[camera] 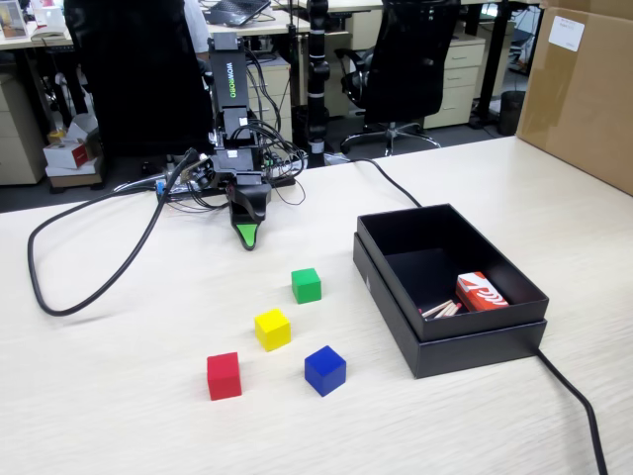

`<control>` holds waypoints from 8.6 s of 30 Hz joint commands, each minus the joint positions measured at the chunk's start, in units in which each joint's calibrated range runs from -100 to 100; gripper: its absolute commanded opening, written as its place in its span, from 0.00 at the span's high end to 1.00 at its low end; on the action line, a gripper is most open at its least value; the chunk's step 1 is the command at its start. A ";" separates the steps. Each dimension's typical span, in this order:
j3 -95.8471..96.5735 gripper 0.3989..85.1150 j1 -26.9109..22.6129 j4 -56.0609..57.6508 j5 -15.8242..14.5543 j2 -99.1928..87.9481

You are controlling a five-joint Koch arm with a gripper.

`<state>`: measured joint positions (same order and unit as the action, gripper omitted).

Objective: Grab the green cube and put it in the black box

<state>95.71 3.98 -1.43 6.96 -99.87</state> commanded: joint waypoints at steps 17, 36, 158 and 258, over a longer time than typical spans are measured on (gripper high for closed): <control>1.39 0.42 0.00 0.87 0.00 -0.01; 1.30 0.42 0.00 0.96 0.05 -0.01; -91.99 1.00 -14.26 57.03 -18.66 54.72; -20.82 0.41 -4.79 12.79 -6.45 4.00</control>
<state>75.90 -1.10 14.67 0.12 -94.95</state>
